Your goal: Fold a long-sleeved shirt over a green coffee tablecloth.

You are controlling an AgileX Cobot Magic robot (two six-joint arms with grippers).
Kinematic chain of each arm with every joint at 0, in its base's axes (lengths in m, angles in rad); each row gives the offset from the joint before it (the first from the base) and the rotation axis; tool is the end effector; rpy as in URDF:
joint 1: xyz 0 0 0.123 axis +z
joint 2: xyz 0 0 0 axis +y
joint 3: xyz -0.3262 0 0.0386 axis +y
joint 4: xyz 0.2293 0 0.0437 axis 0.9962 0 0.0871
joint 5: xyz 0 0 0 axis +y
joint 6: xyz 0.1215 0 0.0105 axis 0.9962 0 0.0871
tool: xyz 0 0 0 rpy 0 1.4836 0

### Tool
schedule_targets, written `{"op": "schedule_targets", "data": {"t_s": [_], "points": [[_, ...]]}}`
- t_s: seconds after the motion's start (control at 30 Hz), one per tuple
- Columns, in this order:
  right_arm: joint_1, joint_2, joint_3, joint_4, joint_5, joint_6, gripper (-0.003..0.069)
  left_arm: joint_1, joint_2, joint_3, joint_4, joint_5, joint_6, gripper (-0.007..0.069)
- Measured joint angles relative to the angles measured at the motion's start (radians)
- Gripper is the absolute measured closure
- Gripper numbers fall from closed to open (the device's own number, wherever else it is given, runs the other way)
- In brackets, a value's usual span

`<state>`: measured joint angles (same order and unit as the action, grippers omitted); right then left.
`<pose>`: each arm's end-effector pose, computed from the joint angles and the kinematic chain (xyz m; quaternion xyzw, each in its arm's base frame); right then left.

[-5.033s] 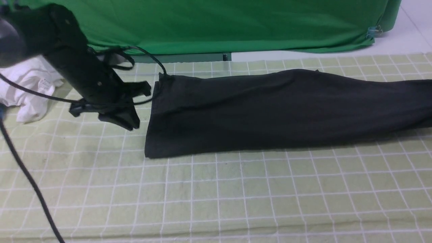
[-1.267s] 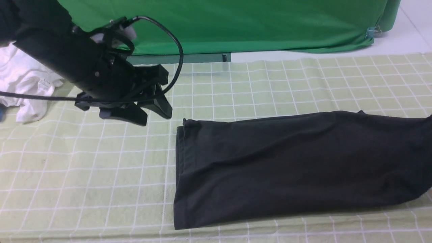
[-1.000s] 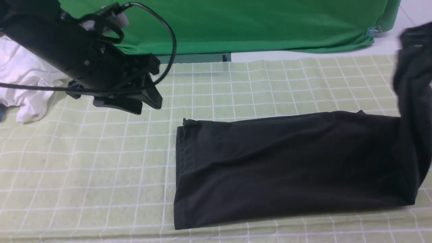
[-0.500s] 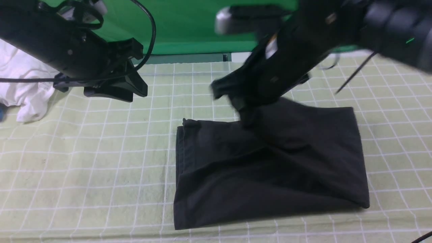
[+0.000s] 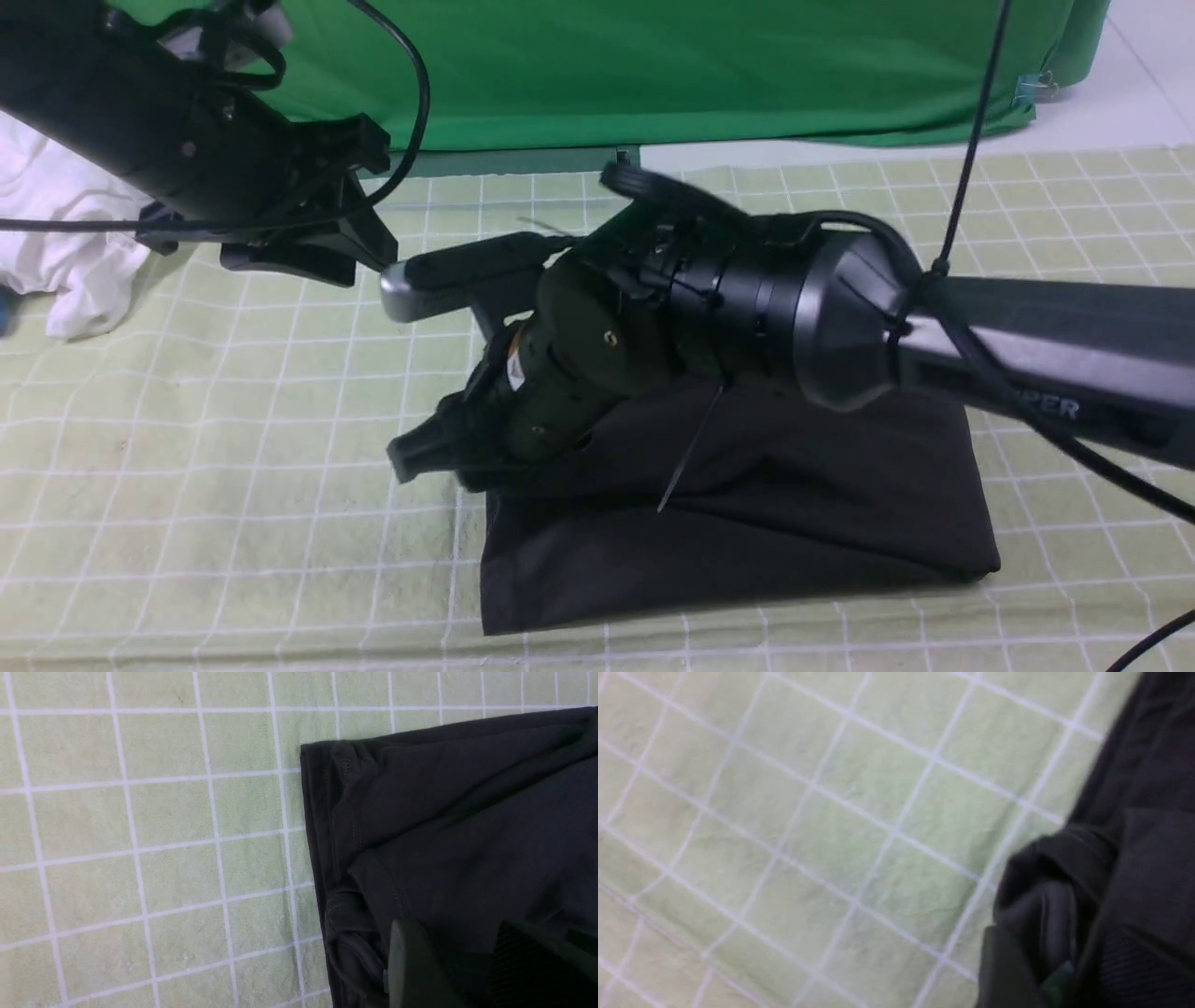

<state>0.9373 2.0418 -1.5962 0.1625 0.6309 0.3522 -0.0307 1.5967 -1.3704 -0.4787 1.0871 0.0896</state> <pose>0.2720 0.3900 0.2357 -0.2284 0.9284 0.2234 0.1895 0.3214 -0.0596 0.3364 -0.0150 0.9597 -0.2207 0.1731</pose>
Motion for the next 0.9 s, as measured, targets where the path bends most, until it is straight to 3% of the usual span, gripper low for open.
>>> {"op": "schedule_targets", "data": {"t_s": [0.13, 0.3, 0.4, 0.43, 0.6, 0.7, 0.9], "points": [[-0.009, -0.023, -0.061, 0.004, 0.076, -0.018, 0.0207, 0.0, 0.0, 0.0, 0.004, 0.0, 0.0, 0.0386], [-0.047, -0.078, -0.153, 0.003, 0.266, -0.099, 0.0218, 0.0, 0.0, 0.0, 0.005, -0.001, 0.0, 0.0385], [-0.073, -0.117, -0.202, 0.0, 0.394, -0.156, 0.0278, 0.0, 0.0, 0.0, 0.008, -0.007, 0.0, 0.0385], [-0.092, -0.137, -0.216, -0.003, 0.485, -0.185, 0.0361, 0.0, 0.0, 0.0, 0.008, -0.018, 0.0, 0.0385], [-0.109, -0.152, -0.194, -0.015, 0.559, -0.212, 0.0593, 0.0, 0.0, 0.0, 0.008, -0.042, 0.0, 0.0385], [-0.108, -0.13, -0.115, 0.001, 0.494, -0.22, 0.0652, 0.0, 0.0, 0.0, 0.01, -0.061, 0.0, 0.0385], [-0.106, -0.014, -0.028, 0.075, 0.292, -0.221, 0.0663, 0.0, 0.0, 0.0, 0.007, -0.116, 0.0, 0.0383]]}}
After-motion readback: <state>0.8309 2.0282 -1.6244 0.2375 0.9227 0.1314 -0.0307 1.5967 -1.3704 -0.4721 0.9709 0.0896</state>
